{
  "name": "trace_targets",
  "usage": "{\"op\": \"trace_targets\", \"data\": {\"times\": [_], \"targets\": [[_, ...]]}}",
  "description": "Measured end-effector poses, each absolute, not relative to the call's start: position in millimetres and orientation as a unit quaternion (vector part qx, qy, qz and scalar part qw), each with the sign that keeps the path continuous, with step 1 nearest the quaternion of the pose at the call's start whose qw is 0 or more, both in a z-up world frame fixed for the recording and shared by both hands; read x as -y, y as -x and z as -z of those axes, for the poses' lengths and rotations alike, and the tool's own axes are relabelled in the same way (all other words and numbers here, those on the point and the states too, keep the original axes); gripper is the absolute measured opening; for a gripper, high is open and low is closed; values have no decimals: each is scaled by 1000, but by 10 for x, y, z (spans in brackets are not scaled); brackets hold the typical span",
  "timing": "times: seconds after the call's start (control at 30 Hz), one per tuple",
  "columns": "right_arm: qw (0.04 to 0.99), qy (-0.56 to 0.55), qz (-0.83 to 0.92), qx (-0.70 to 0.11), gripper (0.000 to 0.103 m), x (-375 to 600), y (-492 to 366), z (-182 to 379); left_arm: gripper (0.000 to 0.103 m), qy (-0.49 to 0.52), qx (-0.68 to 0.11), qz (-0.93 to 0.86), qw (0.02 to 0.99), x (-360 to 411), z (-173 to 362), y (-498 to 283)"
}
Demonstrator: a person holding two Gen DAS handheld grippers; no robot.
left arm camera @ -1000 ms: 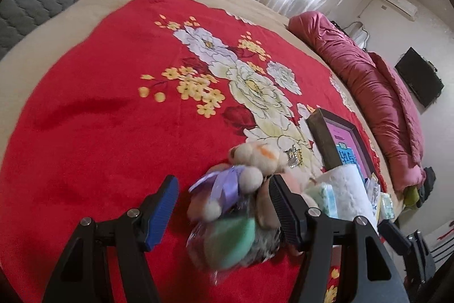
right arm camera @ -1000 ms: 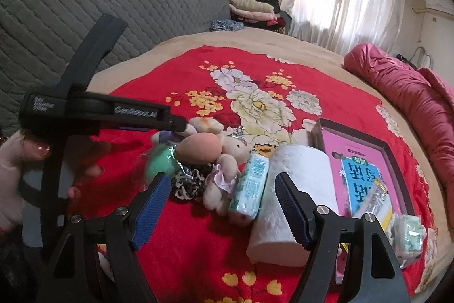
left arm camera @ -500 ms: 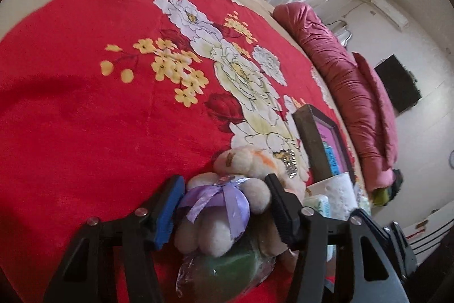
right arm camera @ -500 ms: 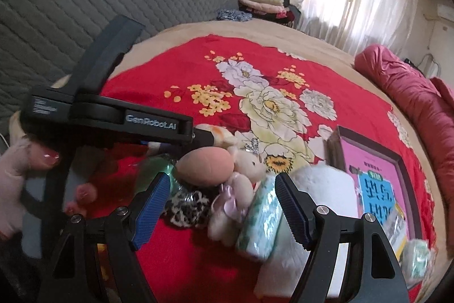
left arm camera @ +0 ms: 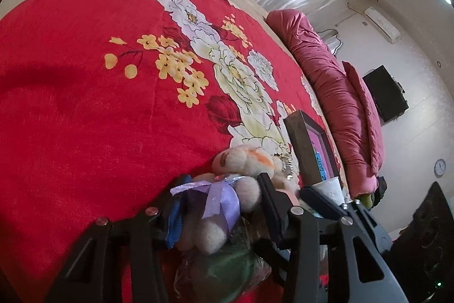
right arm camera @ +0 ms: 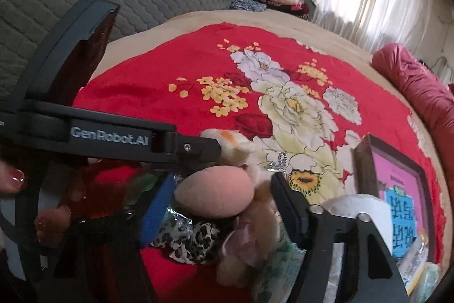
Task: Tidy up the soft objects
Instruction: 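Close the left gripper on the teddy bear while the right grips the pink sponge, then lift the teddy bear with the left gripper while the right lifts the pink sponge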
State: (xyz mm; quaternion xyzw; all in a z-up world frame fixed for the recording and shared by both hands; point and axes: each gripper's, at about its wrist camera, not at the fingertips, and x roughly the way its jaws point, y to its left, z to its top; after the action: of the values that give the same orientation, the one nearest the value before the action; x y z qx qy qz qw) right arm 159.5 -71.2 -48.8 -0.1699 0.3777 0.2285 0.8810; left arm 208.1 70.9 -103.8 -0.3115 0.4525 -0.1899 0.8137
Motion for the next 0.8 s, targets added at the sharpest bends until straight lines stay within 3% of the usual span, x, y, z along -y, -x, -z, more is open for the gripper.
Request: {"op": "trace_targets", "data": {"times": [0.07, 0.17, 0.3, 0.8], "targets": [[880, 161, -237, -378, 56, 733, -1596, 501, 48, 315, -452, 191, 813, -720, 1047, -2079], [878, 156, -249, -378, 53, 750, -1569, 510, 47, 315, -451, 191, 813, -719, 1049, -2079], [878, 135, -258, -380, 52, 833, -1495, 470, 41, 312, -445, 192, 817, -724, 1023, -2052], [882, 120, -269, -368, 52, 1118, -965, 240, 36, 315, -423, 175, 832, -777, 923, -1805]]}}
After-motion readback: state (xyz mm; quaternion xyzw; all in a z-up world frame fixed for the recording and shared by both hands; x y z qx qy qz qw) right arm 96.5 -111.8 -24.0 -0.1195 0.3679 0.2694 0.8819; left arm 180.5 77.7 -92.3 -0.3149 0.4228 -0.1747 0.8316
